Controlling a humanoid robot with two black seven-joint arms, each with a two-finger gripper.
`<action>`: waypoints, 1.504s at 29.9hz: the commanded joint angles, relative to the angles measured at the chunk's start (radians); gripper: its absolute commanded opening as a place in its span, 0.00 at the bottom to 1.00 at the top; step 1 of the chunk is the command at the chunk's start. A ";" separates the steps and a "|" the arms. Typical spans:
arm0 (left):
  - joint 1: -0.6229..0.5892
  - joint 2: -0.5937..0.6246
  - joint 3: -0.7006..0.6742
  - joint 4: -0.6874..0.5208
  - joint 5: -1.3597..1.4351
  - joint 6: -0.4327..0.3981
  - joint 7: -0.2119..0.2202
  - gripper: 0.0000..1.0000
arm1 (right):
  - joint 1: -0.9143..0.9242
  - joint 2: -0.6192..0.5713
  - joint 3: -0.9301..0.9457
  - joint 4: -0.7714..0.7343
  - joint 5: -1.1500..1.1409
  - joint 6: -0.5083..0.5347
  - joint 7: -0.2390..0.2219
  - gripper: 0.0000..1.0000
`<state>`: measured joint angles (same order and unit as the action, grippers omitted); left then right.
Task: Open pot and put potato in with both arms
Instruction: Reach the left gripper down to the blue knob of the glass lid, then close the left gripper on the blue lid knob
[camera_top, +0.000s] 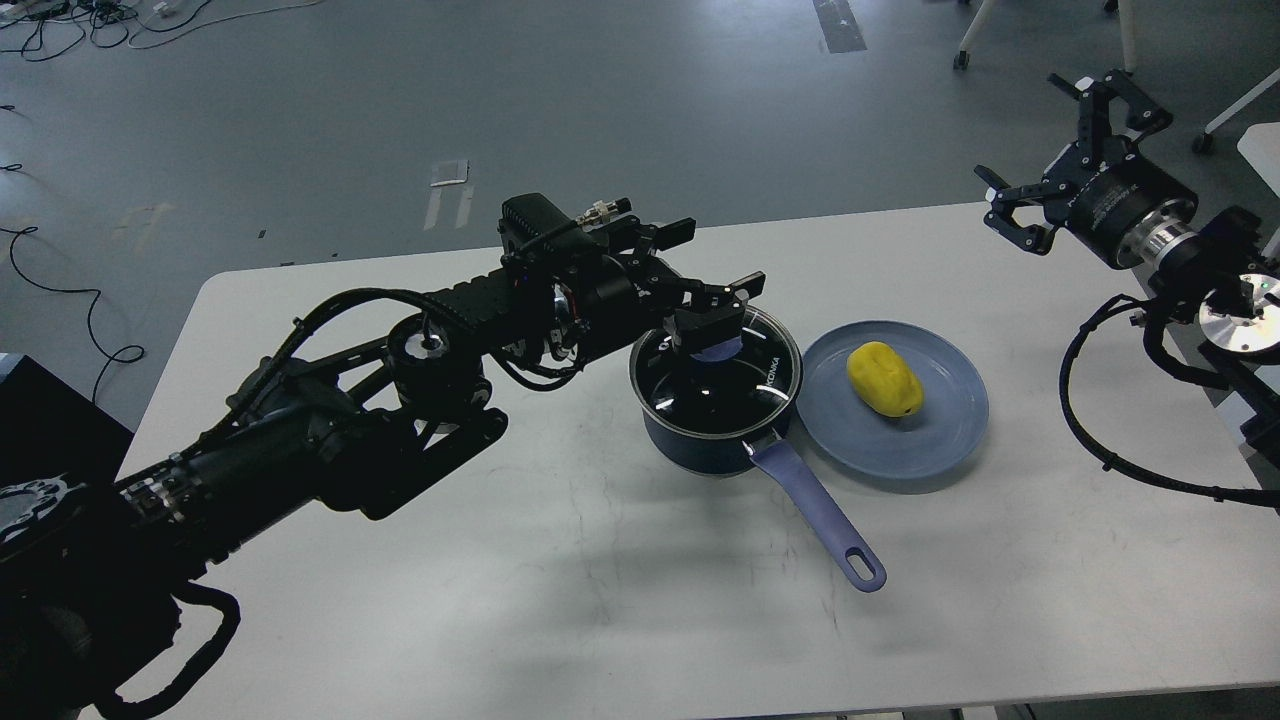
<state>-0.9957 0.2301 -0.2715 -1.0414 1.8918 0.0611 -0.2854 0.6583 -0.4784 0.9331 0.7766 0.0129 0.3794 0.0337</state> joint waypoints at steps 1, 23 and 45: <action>-0.003 -0.038 0.005 0.001 -0.004 0.045 0.000 0.98 | 0.001 -0.002 0.000 0.003 -0.001 0.001 0.000 1.00; 0.052 -0.097 0.058 0.127 0.205 0.088 0.000 0.98 | 0.001 -0.006 -0.007 0.007 -0.001 0.001 0.000 1.00; 0.089 -0.126 0.077 0.199 0.197 0.089 -0.003 0.98 | -0.008 -0.008 -0.008 0.007 -0.001 0.001 0.000 1.00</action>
<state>-0.9154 0.0984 -0.1944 -0.8422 2.0917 0.1501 -0.2859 0.6504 -0.4863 0.9249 0.7831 0.0123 0.3805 0.0338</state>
